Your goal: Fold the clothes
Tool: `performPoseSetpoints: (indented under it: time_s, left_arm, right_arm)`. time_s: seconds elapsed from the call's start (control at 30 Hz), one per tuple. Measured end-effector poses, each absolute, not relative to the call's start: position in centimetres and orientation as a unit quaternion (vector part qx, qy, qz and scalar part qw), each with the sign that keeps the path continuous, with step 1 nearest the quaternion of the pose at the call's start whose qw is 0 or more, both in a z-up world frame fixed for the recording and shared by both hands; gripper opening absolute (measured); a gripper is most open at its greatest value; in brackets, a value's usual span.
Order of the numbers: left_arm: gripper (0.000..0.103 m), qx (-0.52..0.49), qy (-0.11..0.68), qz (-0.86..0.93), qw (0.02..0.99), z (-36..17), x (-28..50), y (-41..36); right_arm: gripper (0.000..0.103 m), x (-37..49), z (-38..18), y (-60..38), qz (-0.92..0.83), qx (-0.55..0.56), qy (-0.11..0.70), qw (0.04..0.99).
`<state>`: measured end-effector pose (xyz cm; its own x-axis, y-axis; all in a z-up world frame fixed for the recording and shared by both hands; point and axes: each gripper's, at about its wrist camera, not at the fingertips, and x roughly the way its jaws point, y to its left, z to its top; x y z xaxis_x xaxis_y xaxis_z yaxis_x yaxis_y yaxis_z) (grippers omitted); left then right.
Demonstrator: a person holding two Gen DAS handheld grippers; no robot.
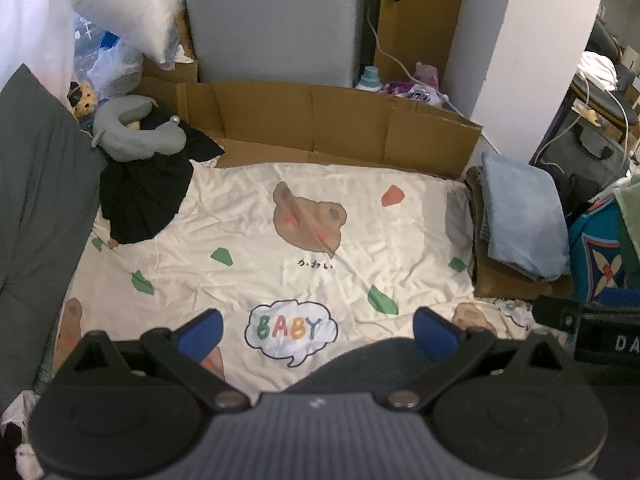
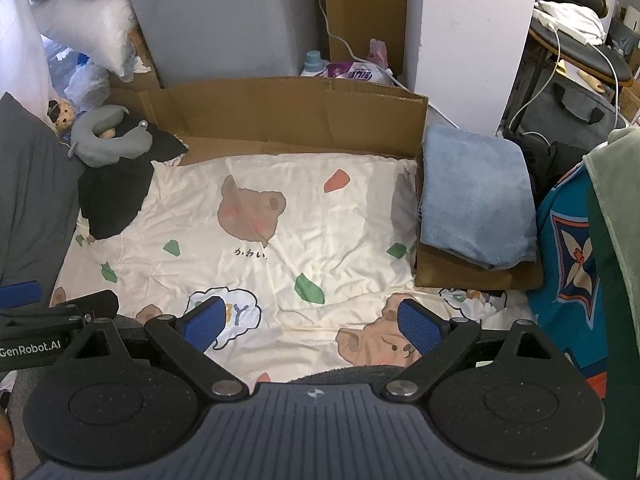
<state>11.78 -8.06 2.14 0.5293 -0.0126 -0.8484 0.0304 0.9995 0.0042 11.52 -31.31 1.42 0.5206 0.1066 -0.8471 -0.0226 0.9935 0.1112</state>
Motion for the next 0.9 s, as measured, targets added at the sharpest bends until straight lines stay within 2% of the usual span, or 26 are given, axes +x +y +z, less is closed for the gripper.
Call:
performPoseSetpoints:
  time_s: [0.9]
  left_arm:
    - [0.102, 0.019, 0.468, -0.006, 0.883, 1.88, 11.85, -8.15]
  right_arm:
    - [0.096, 12.33, 1.31, -31.42, 0.043, 0.041, 0.495, 0.867]
